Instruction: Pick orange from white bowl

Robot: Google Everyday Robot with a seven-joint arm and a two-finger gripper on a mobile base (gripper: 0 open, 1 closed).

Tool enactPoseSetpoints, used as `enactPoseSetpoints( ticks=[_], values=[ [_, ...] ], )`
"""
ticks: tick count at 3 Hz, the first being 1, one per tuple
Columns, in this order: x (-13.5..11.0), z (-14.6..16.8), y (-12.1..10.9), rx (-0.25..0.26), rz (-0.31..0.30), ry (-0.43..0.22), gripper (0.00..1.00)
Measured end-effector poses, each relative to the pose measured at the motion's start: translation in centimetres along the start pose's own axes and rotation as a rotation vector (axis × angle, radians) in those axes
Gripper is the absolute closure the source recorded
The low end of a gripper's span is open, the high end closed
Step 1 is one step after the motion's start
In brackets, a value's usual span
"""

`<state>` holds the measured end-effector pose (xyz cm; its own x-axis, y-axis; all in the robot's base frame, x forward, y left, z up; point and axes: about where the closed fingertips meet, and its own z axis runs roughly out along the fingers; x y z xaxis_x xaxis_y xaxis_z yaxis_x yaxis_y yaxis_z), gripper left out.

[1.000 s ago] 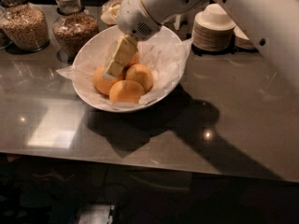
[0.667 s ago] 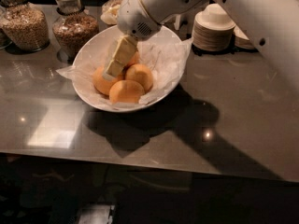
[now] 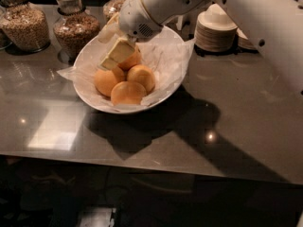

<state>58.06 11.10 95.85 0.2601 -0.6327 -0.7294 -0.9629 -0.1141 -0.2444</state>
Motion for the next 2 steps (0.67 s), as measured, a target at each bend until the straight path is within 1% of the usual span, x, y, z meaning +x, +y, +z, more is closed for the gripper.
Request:
enactPoseSetpoints(
  ticks=[1,2],
  values=[
    [1.6,0.4,-1.4,0.015,0.024,0.037,0.64],
    [3.5,0.5,-3.5,0.051,0.051,0.095,0.72]
  ],
)
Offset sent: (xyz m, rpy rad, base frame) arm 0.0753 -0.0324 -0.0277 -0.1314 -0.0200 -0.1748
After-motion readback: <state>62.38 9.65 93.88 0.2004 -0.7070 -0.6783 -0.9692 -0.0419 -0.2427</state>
